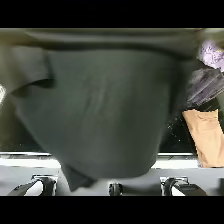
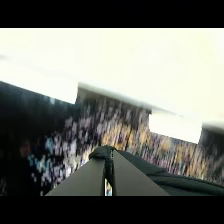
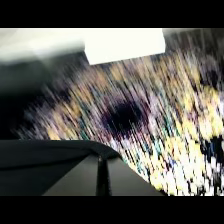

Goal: Fold the clothes and pants, and hang the long-sleeved shirts on hangers.

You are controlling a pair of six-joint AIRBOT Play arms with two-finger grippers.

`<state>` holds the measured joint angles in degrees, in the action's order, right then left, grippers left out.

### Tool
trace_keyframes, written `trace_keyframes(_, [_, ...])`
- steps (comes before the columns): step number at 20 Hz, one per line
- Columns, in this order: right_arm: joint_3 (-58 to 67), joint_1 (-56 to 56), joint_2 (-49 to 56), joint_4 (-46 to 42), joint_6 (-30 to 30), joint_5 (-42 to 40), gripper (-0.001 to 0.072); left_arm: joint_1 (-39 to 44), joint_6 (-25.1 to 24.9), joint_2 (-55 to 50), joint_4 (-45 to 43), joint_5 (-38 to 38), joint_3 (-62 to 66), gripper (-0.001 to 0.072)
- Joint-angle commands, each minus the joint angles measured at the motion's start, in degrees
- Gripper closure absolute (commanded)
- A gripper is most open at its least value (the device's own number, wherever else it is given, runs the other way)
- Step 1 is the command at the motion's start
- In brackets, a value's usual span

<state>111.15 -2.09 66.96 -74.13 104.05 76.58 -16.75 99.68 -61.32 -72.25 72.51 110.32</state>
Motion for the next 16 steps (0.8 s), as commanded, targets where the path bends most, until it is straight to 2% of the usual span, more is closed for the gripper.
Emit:
trace_keyframes(1, [-2.49, 0.04, 16.24, 0.83, 0.17, 0.55, 0.0680, 6.36, -0.59, -13.99, -8.07, -0.92, -2.86, 0.0693])
trace_keyframes(4, [-2.49, 0.04, 30.03, 5.62, 0.15, -3.61, 0.0680, 12.46, 0.92, -28.65, -15.91, -5.53, -2.84, 0.0692])
trace_keyframes(7, [-2.49, 0.04, 40.19, 8.98, 0.37, -8.81, 0.0679, 16.17, 2.93, -40.33, -15.87, -12.55, -2.84, 0.0692])
trace_keyframes(10, [-2.49, 0.04, 45.75, 12.20, 0.37, -11.82, 0.0671, 17.92, 6.34, -47.12, -15.82, -14.93, -2.84, 0.0691])
trace_keyframes(12, [-2.49, 0.04, 47.41, 13.40, 0.35, -12.44, 0.0565, 17.86, 7.10, -49.22, -13.81, -13.60, -2.84, 0.0686])
trace_keyframes(13, [-2.49, 0.04, 47.63, 13.73, 0.28, -12.11, 0.0559, 17.51, 7.08, -49.64, -12.39, -12.70, -2.84, 0.0662])
trace_keyframes(14, [-2.47, 0.07, 47.43, 13.73, 0.09, -11.02, 0.0524, 17.03, 7.08, -49.57, -10.97, -11.69, -2.84, 0.0541])
trace_keyframes(15, [-2.40, 0.57, 46.88, 13.70, -0.74, -9.38, 0.0370, 16.17, 6.67, -49.07, -9.11, -10.43, -2.78, 0.0296])
trace_keyframes(16, [-2.40, 1.33, 45.70, 13.79, -3.13, -6.95, 0.0238, 14.84, 5.35, -48.35, -7.37, -8.20, -2.12, 0.0130])
